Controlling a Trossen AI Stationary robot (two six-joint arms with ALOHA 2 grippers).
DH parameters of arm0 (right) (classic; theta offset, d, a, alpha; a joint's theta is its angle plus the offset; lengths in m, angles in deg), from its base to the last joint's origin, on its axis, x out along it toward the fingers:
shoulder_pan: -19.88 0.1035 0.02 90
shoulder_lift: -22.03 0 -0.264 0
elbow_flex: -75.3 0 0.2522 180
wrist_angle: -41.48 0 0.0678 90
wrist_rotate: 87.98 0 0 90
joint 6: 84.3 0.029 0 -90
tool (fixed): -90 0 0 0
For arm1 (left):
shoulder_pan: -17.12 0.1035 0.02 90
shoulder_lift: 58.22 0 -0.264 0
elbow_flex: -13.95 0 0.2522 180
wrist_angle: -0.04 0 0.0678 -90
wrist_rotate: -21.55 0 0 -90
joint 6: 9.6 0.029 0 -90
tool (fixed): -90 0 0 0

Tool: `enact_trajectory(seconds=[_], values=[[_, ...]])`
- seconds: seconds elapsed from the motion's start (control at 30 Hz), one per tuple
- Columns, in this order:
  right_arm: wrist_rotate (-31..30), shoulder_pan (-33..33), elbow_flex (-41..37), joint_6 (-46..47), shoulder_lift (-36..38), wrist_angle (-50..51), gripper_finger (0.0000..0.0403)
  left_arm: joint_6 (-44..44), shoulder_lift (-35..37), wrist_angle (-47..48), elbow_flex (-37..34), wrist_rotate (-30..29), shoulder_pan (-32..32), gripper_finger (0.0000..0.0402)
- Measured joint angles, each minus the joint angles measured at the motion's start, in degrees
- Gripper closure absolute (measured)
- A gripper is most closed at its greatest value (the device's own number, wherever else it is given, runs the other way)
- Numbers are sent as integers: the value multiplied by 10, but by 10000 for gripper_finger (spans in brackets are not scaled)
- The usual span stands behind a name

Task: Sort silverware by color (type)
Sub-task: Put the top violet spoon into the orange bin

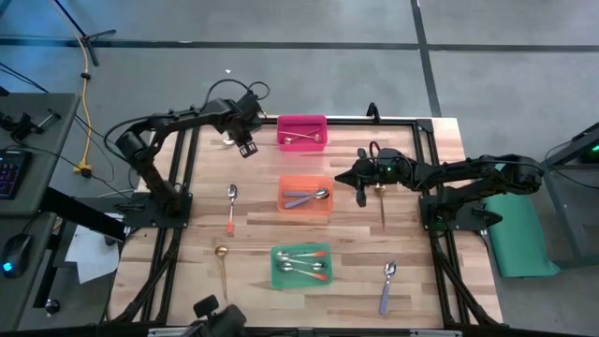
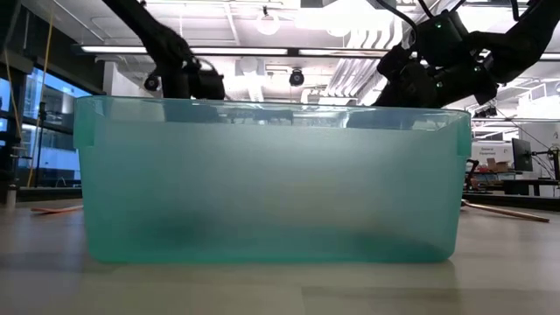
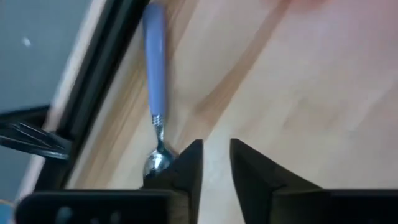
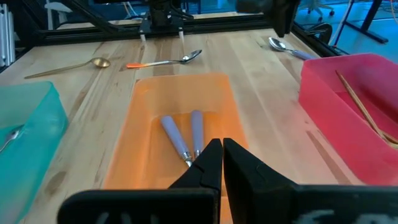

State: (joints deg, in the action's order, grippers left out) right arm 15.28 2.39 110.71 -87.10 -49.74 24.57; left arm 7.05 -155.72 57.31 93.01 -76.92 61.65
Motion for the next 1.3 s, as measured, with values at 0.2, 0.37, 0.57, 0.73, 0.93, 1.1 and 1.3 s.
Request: enact_trajectory(seconds=[0.2,0.37,0.57,0.73,0.93,1.1,1.3], values=[[-2,0,0,-6,0,0,403,14,-52,-4,0,20,49,277],[-2,0,0,-14,0,0,403,32,-88,-4,16,15,66,267],[-1,0,0,-15,0,0,403,45,-126,-5,47,12,81,277],[-1,0,0,-16,0,0,403,46,-141,-3,54,13,89,293],[-1,0,0,-17,0,0,403,55,-142,-1,54,25,93,339],[1,0,0,-17,0,0,403,68,-143,3,54,37,93,392],[1,3,0,-15,0,0,403,74,-136,5,52,28,84,396]])
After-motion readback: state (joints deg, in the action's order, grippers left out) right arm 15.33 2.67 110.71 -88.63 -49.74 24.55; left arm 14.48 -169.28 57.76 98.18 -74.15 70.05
